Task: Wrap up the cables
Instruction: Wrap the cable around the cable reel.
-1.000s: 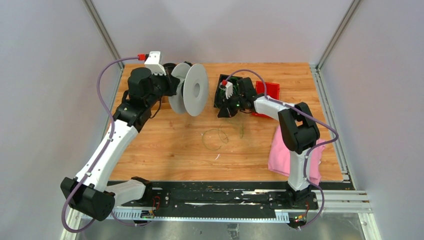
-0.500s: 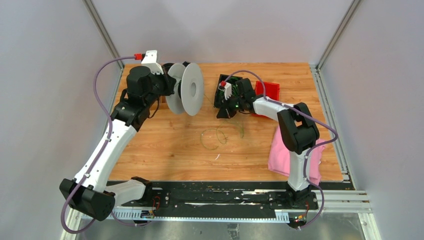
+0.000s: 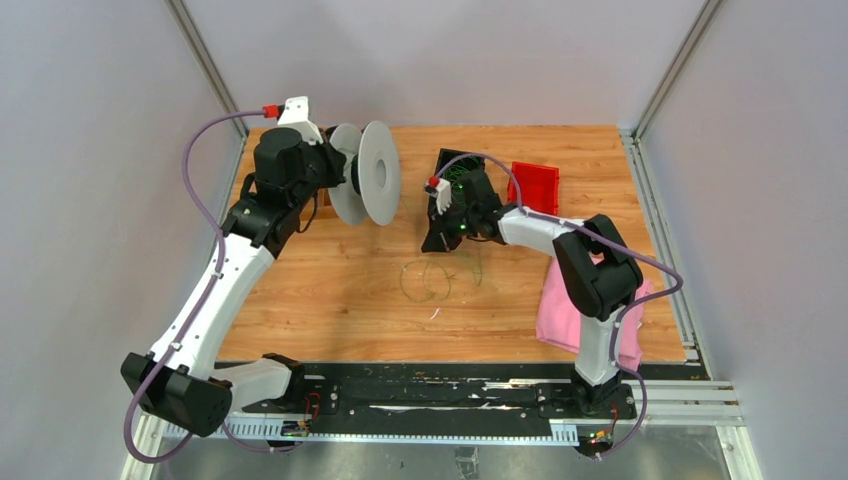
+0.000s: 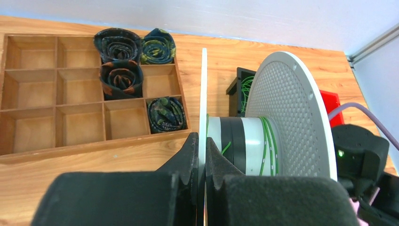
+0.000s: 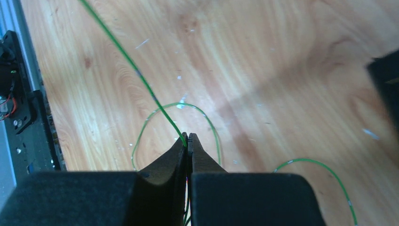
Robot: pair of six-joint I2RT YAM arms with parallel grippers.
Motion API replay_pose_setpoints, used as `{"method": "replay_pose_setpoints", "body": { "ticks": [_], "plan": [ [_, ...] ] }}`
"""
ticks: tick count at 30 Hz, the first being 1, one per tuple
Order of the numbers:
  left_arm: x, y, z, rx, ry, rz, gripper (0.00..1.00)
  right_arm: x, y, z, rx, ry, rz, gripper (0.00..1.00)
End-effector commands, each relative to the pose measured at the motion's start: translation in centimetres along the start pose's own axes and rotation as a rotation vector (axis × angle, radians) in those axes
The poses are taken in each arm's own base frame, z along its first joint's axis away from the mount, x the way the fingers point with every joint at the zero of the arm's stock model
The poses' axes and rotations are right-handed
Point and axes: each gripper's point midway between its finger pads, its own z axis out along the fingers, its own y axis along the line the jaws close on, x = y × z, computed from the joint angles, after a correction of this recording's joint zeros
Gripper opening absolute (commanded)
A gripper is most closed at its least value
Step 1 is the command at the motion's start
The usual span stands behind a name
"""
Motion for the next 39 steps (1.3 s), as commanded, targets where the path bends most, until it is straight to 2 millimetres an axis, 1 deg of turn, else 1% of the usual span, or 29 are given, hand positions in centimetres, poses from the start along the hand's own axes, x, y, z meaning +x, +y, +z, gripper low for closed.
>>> {"method": "replay_pose_setpoints", "body": {
  "ticks": [1,9,17,21,25,33,39],
  "plan": [
    [-4.7,-0.1,-0.5,-0.019,-0.147,-0.02,0.0,-0.3,2.7,0.5,-0.019,-0.01,-0.022,0.01],
    [-4.4,0.1,0.4,-0.025,-0.145,0.021,0.0,-0.1,5.6,1.2,-0.063,-0.009,-0.028,0.01],
    [-5.0,0.1,1.1,-0.039,-0.153,-0.003,0.0,-0.2,9.1,1.5,-0.111,-0.012,-0.062,0.01],
    [-5.1,1.1,1.5,-0.106,-0.154,-0.026,0.0,-0.8,11.1,1.4,-0.143,-0.021,-0.085,0.01],
    [-4.9,1.6,1.9,-0.162,-0.161,-0.011,0.0,-1.6,13.3,1.1,-0.179,-0.032,-0.128,0.01],
    [-4.4,1.7,2.2,-0.271,-0.171,-0.014,0.0,-2.5,16.6,1.1,-0.265,-0.001,-0.162,0.01],
    [-3.9,1.9,2.3,-0.316,-0.174,-0.018,0.0,-4.2,18.7,0.6,-0.314,-0.003,-0.171,0.01]
  ]
}}
